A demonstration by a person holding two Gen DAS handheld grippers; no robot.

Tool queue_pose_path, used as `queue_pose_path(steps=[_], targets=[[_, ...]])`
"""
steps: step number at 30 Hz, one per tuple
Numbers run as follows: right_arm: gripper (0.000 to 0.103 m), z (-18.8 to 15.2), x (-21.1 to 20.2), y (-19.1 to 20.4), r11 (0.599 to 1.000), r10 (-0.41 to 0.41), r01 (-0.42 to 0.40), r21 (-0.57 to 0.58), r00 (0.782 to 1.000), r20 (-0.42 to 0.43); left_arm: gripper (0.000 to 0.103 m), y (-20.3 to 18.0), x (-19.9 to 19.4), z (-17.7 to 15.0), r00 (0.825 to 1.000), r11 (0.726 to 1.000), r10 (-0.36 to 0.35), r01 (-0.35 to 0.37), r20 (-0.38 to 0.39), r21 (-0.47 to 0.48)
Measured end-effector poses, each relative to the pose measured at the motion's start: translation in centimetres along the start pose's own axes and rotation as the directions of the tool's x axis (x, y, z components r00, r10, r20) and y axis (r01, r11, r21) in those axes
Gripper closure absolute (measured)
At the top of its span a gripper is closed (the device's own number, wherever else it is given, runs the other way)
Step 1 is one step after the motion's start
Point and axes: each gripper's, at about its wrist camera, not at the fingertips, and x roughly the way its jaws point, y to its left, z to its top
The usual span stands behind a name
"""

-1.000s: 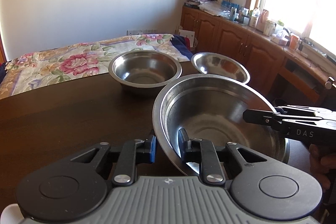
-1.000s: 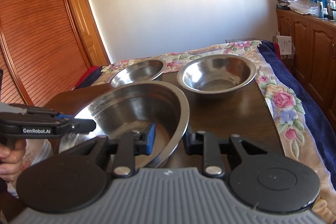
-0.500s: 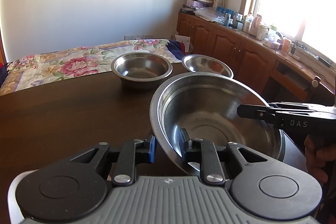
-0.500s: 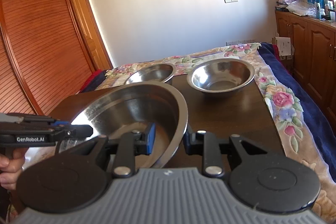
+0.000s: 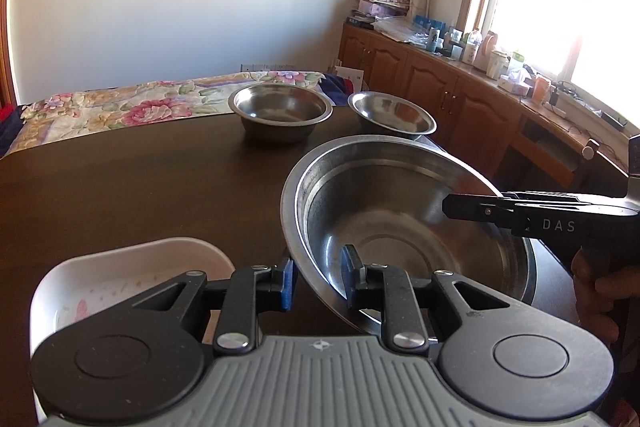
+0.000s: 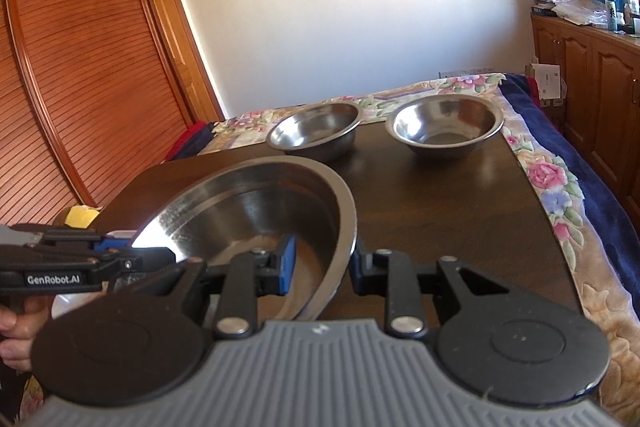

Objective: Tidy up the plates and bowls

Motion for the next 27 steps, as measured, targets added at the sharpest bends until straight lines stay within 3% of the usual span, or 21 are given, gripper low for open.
queue_pose_path(steps=[27], targets=[[0.073,-2.1,0.4,0.8,1.0,0.005,-0.005,0.016,1.0,-0.009,0.075,0.3,0.3,-1.8,1.0,1.0,0.006,-0.006,-0.027,-0.005]])
